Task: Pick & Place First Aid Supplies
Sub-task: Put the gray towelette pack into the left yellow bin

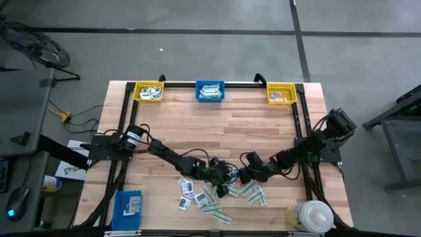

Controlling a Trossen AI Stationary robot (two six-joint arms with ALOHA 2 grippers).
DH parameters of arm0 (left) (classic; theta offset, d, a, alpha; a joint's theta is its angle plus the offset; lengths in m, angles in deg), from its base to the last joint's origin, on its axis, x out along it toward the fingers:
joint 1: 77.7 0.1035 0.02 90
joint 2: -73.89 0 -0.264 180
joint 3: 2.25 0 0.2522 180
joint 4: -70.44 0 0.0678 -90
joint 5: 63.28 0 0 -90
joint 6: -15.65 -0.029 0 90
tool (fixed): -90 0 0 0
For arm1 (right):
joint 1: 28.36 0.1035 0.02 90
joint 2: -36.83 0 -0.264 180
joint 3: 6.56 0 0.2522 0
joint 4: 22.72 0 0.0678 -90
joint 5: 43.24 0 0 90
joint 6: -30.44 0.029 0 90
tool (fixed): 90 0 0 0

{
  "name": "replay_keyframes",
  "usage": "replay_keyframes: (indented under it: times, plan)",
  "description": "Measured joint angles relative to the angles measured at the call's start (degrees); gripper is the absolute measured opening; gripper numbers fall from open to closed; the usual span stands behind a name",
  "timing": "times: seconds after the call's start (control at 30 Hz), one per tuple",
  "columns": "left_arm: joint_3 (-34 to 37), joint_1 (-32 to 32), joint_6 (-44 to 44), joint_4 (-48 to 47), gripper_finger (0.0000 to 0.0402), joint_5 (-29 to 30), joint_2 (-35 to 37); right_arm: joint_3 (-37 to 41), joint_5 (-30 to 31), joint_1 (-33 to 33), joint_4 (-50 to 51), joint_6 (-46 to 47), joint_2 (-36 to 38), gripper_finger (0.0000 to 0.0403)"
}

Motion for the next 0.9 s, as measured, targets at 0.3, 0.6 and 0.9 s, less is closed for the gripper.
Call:
replay_keyframes:
  times: [0.3, 0.6, 0.9]
  plan:
    - [0.31, 0.40, -7.98, -11.71, 0.0037, -2.08, 10.56, 0.20, 1.49, -0.04, 3.88, -2.35, 2.84, 0.0001]
    - [0.00, 2.46, -11.98, -26.86, 0.0037, 9.72, 22.96, 0.39, 4.91, -0.79, 7.38, -10.20, 10.71, 0.0000]
    - [0.59, 8.70, -14.90, -34.09, 0.0038, 10.15, 33.40, 0.26, 9.39, -4.18, 7.99, -22.10, 23.22, 0.0000]
